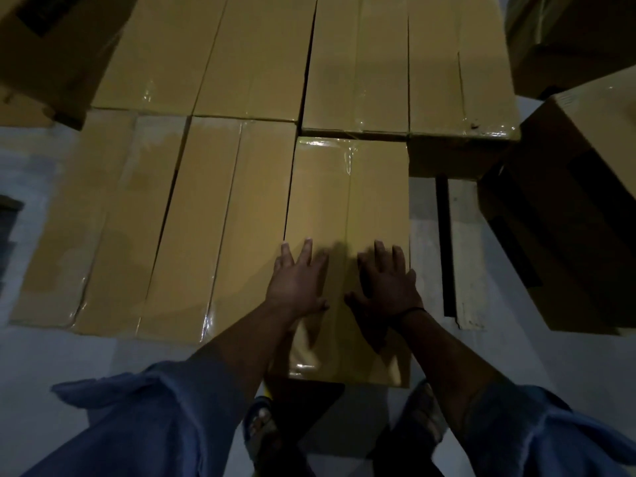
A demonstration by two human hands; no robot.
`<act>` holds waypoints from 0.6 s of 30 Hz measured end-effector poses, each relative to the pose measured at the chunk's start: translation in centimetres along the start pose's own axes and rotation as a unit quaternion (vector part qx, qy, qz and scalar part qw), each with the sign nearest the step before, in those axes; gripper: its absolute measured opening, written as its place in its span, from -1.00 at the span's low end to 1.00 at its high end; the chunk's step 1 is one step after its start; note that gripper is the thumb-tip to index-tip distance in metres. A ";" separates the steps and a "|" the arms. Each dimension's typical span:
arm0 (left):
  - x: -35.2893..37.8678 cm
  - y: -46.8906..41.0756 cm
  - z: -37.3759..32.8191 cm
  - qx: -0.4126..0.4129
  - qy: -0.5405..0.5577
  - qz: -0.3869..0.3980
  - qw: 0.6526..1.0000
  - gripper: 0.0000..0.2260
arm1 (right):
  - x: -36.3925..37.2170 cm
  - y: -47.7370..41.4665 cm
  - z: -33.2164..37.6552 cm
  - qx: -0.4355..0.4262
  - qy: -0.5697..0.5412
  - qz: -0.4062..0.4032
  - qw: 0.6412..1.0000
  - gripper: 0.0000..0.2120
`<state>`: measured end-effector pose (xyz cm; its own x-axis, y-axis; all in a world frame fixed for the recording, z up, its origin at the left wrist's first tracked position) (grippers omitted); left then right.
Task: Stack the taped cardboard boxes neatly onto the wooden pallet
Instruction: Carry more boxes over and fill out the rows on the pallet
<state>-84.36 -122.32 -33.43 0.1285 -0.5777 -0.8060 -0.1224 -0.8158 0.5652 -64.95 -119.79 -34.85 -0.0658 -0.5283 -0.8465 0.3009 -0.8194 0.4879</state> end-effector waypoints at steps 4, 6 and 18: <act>2.8 4.3 -0.2 0.007 -0.028 0.057 0.998 0.21 | 1.8 4.1 0.9 -0.015 0.032 0.045 0.998 -0.02; 4.4 6.1 -0.1 0.019 -0.049 0.063 0.997 0.28 | 3.2 6.2 1.2 -0.024 0.045 0.070 0.996 0.06; 7.7 9.7 -0.5 0.045 -0.121 0.036 0.991 0.26 | 8.3 11.8 1.9 -0.032 0.125 0.064 0.990 0.19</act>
<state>-84.04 -134.70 -34.04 -0.1218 -0.6025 -0.7888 -0.2121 -0.7605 0.6137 -63.80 -134.22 -35.69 0.2114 -0.5481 -0.8092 0.3512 -0.7301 0.5863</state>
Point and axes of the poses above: each hand's wrist, its own y-axis away from the middle knuckle, its own x-axis out of the palm, z = x × y, the point moved 4 cm from there along -y, towards the middle knuckle, and after that the axes turned 2 degrees about x, right-handed, at the moved point
